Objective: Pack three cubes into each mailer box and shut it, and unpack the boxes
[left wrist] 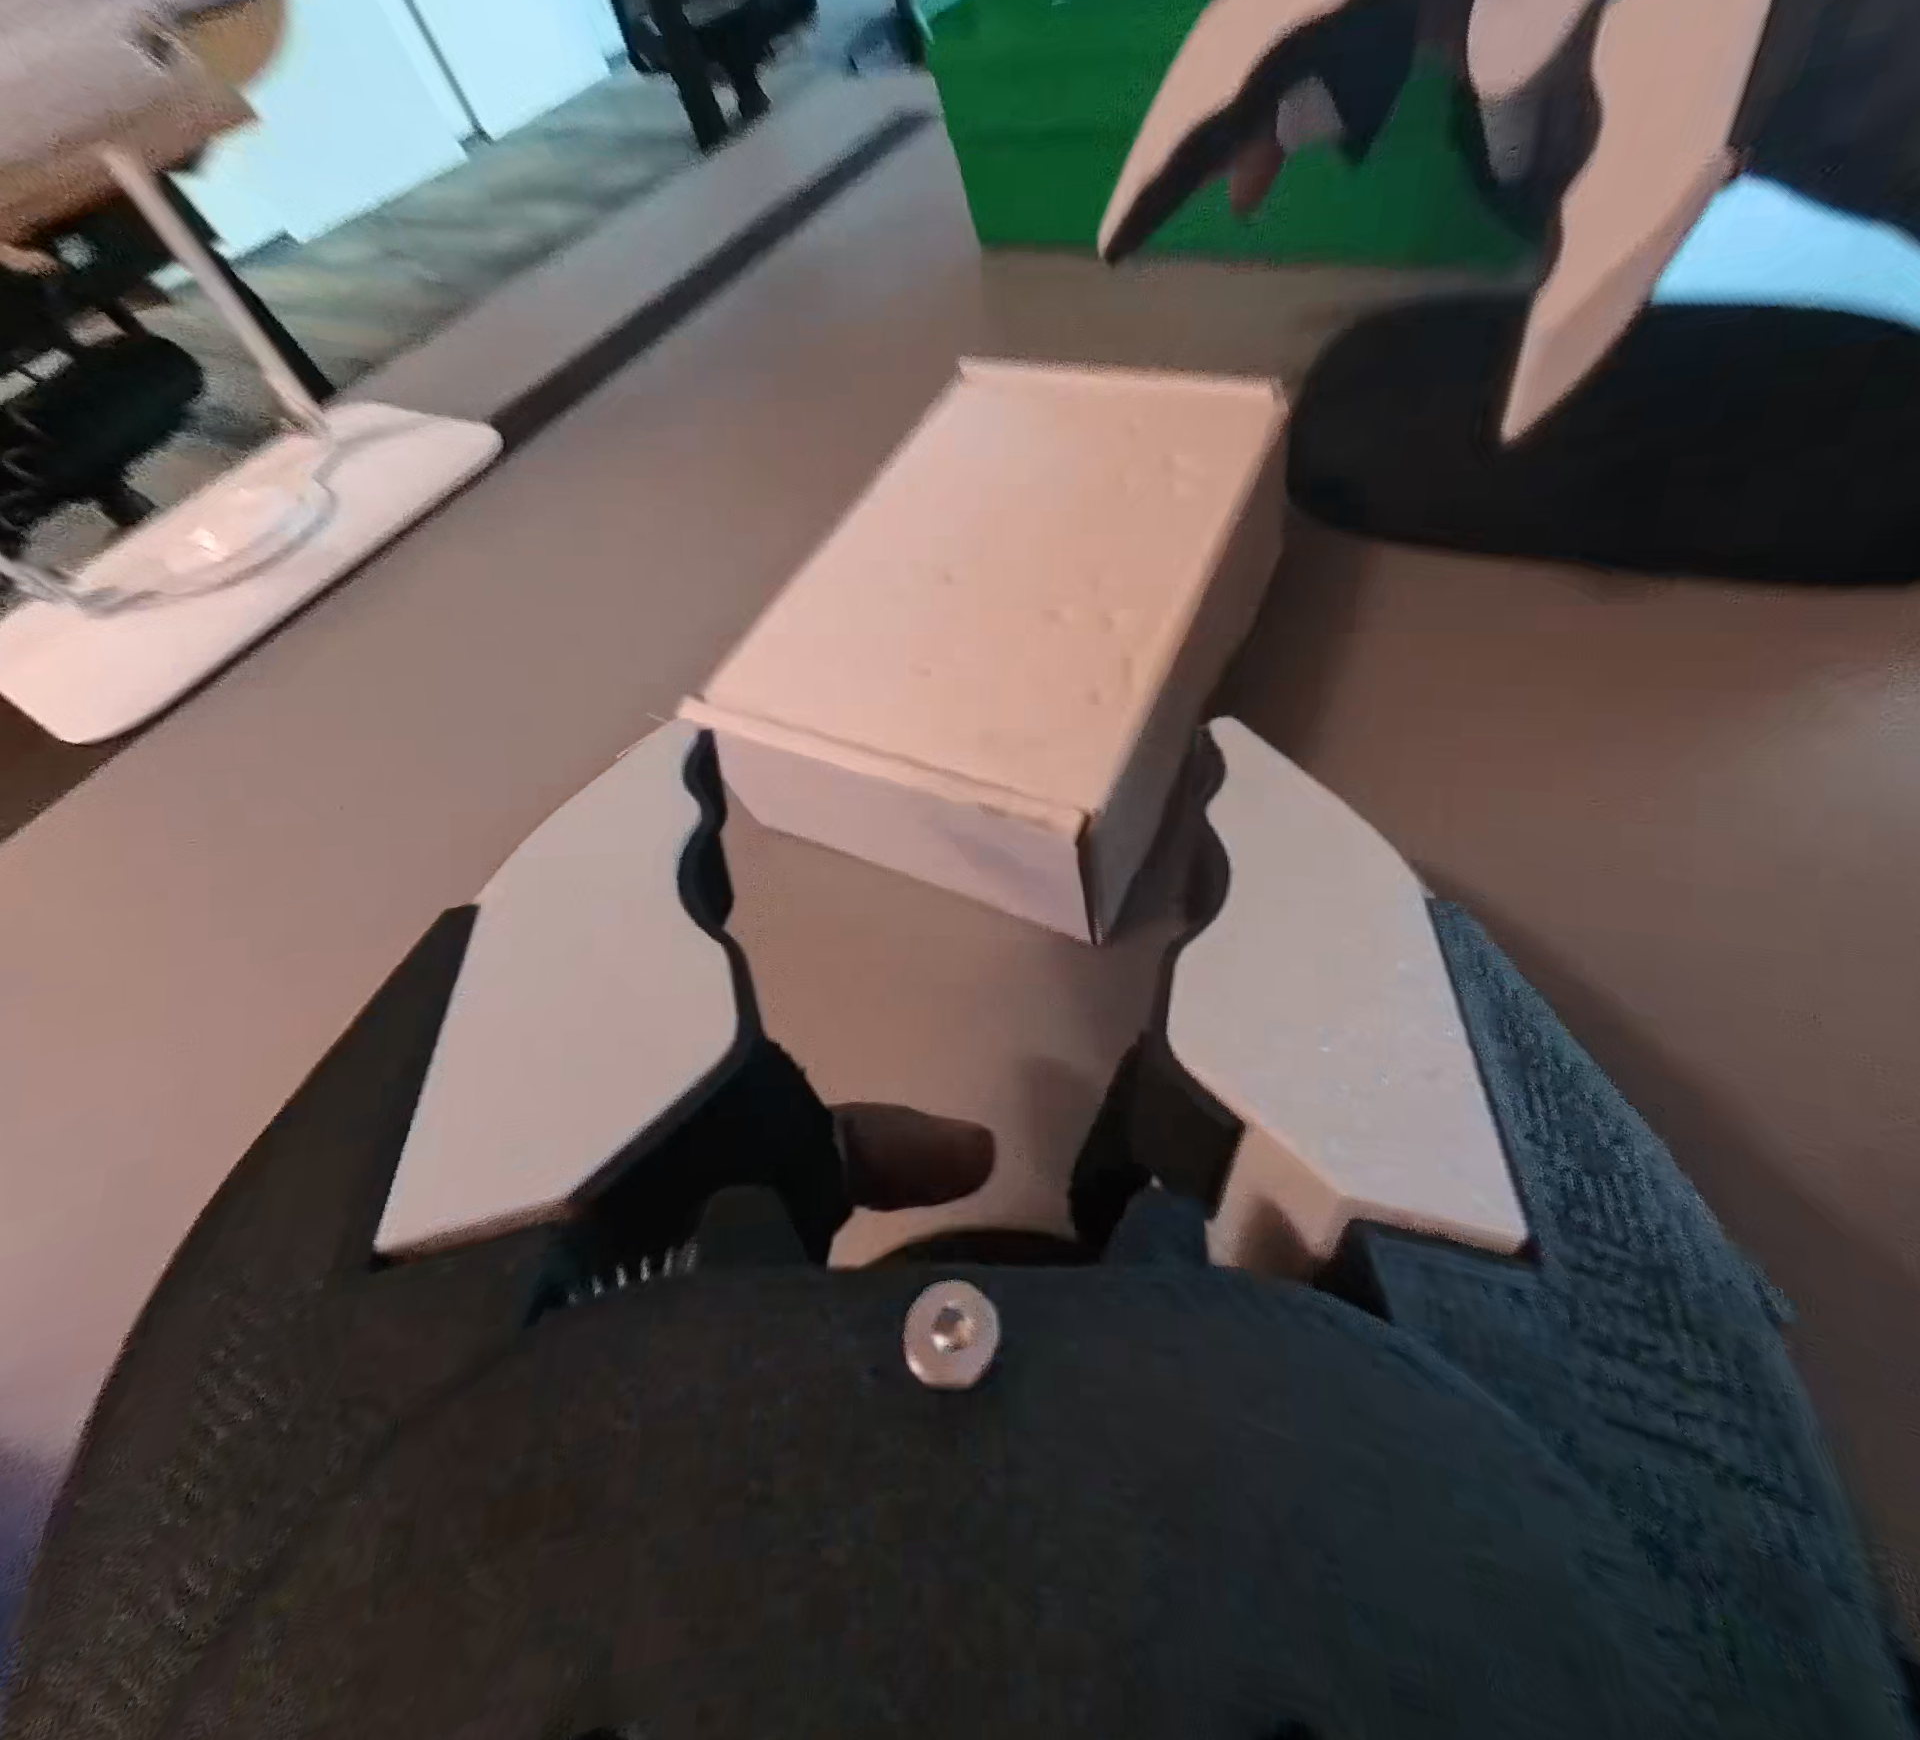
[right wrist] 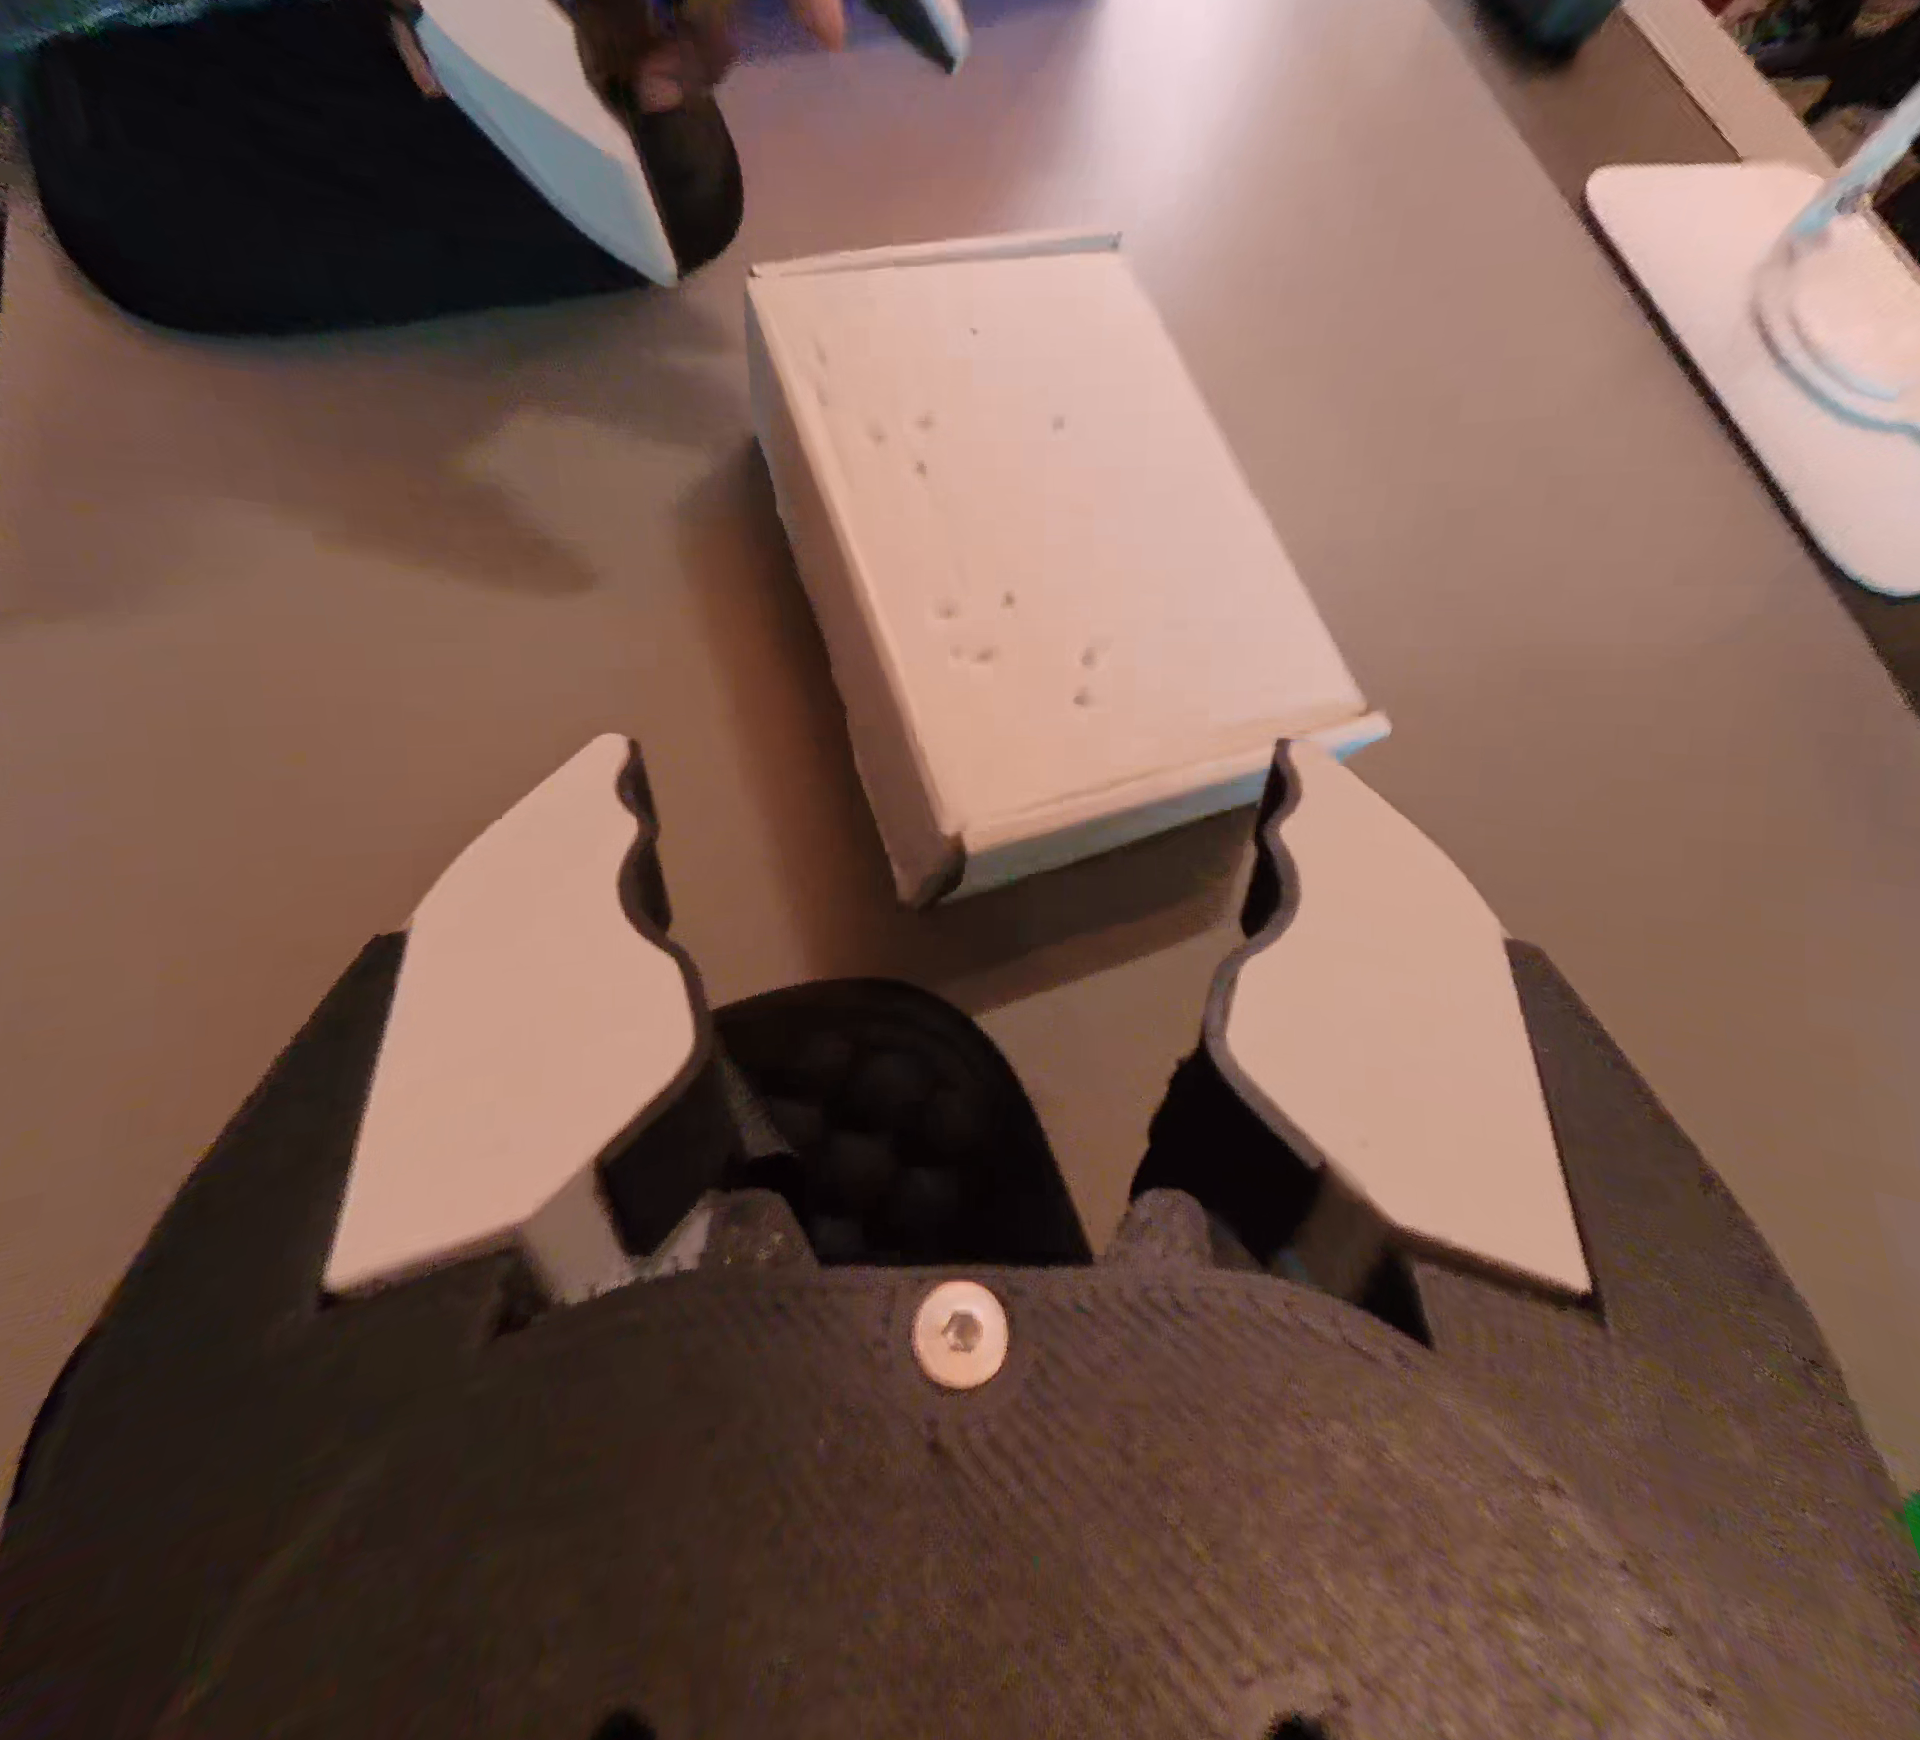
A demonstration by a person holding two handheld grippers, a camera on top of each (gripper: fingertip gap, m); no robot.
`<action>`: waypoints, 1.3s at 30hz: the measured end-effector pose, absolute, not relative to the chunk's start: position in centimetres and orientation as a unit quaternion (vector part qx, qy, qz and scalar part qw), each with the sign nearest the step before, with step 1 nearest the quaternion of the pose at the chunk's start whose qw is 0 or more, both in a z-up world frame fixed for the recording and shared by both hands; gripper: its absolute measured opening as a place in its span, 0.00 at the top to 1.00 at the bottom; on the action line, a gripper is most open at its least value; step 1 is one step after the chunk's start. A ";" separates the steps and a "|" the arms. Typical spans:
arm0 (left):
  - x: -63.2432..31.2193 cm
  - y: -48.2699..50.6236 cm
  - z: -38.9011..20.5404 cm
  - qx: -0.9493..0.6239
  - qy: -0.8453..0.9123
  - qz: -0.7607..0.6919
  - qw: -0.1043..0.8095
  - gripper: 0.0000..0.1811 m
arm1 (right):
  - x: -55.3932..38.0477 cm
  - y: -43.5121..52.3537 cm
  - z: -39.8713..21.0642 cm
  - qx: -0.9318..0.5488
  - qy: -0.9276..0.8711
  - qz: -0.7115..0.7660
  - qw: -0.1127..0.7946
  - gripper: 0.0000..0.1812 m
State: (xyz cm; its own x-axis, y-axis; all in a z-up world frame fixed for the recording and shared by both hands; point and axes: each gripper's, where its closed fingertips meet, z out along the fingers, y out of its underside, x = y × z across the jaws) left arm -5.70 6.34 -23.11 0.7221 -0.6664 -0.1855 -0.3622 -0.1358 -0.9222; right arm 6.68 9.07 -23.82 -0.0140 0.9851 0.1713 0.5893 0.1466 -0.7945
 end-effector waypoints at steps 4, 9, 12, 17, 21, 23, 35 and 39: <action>-5.4 6.5 -20.4 -0.697 0.301 -0.177 0.626 0.48 | 4.7 9.3 -23.8 -0.577 -0.736 0.199 0.293 0.32; -6.0 7.0 -20.5 -0.704 0.286 -0.164 0.629 0.47 | 1.8 10.5 -25.3 -0.571 -0.794 0.131 0.163 0.24; -6.2 7.1 -20.5 -0.705 0.285 -0.155 0.631 0.47 | 0.9 11.4 -26.8 -0.576 -0.808 0.083 0.094 0.20; -6.8 7.3 -20.2 -0.704 0.271 -0.151 0.638 0.47 | 0.0 11.3 -28.3 -0.563 -0.824 0.042 0.051 0.22; -7.0 7.2 -20.0 -0.702 0.269 -0.151 0.642 0.47 | 0.0 11.4 -29.4 -0.555 -0.831 0.010 0.044 0.27; -7.1 7.3 -20.1 -0.705 0.270 -0.146 0.640 0.47 | 0.1 11.4 -29.8 -0.553 -0.833 -0.001 0.036 0.27; -7.8 7.5 -20.1 -0.708 0.264 -0.133 0.641 0.47 | 1.1 11.8 -25.6 -0.530 -0.843 0.010 0.089 0.27; -7.8 7.5 -20.3 -0.711 0.266 -0.130 0.638 0.48 | 4.3 14.2 -20.5 -0.538 -0.830 -0.029 0.142 0.27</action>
